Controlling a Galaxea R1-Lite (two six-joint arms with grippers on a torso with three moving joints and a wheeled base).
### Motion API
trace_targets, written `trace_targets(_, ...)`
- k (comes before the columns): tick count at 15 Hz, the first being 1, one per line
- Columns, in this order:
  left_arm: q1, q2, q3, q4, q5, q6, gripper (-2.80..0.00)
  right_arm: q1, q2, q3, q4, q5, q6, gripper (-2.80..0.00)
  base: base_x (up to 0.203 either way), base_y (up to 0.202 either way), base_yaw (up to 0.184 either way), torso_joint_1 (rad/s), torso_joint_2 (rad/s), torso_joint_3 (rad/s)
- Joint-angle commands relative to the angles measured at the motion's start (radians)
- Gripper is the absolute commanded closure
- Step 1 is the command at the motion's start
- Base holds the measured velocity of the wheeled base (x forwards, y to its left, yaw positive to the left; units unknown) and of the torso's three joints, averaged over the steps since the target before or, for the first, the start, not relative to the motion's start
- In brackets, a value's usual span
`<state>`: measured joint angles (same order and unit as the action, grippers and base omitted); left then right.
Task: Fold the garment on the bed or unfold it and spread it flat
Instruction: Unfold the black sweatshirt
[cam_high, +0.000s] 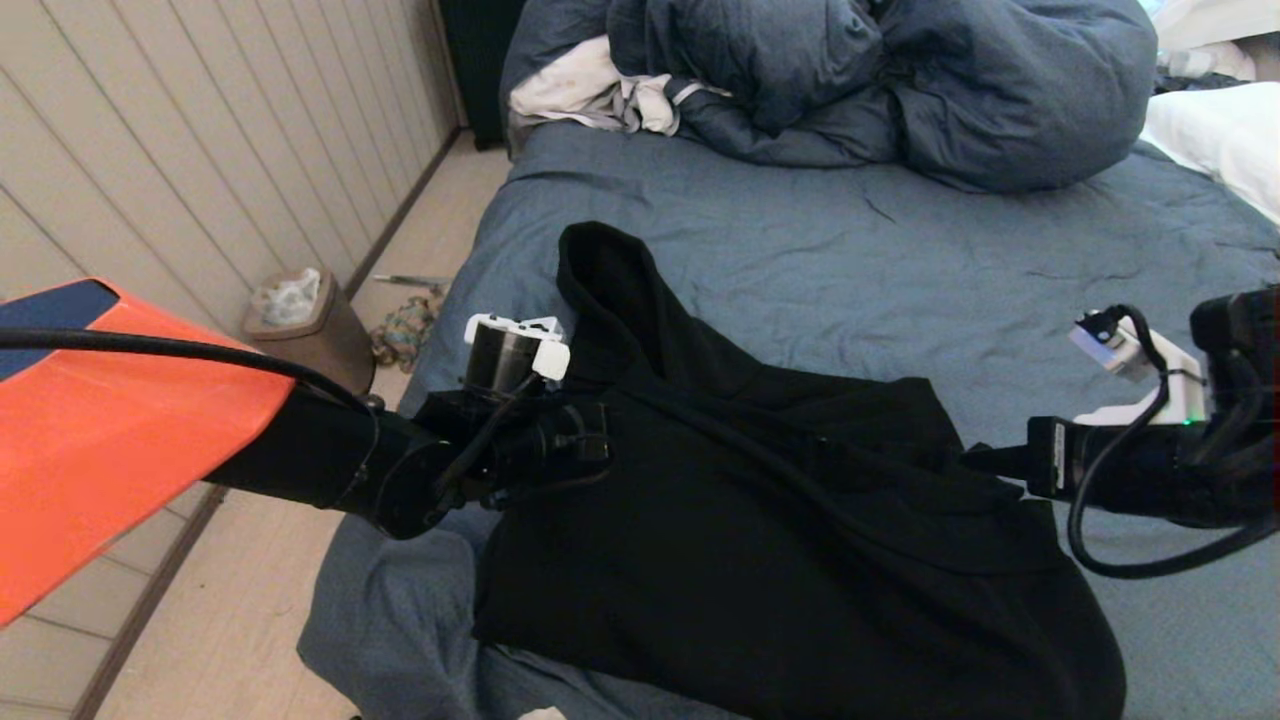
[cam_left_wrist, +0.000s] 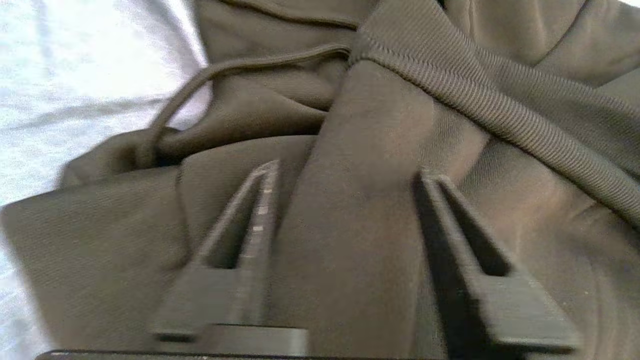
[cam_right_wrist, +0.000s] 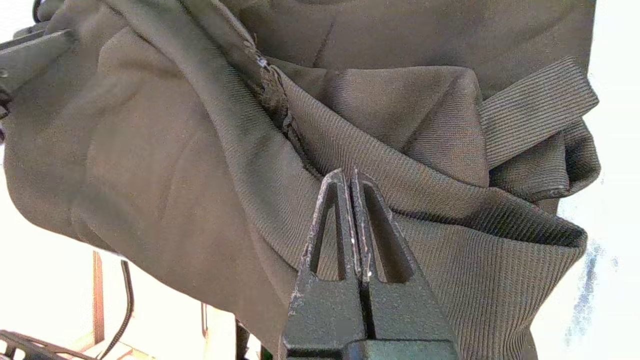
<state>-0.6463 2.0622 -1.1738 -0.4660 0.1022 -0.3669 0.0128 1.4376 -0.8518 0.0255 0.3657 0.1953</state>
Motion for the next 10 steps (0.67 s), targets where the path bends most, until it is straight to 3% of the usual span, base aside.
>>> trace_targets(1,-0.01,0.021,0.006,-0.004,-0.004,-0.004,-2.8,0.0,0.012,0.0,0.001,0.002,0.001,0.0,0.0,0.0,0.0,0.0,0.0,0.0)
trace_targets(3,-0.026,0.019,0.01,-0.004,-0.006,-0.009,-2.8,0.0,0.02,0.003,0.001,0.002,-0.001,0.0,0.0,0.0,0.0,0.0,0.0,0.0)
trace_targets(4,-0.033,0.019,0.008,-0.003,-0.001,-0.009,0.0,0.0,0.023,0.005,-0.001,0.001,-0.002,0.0,0.0,0.0,0.0,0.0,0.0,0.0)
trace_targets(10,-0.07,-0.028,0.029,0.015,-0.007,-0.012,0.0,0.0,0.029,0.033,-0.058,-0.002,-0.002,0.0,0.0,0.0,0.0,0.0,0.0,0.0)
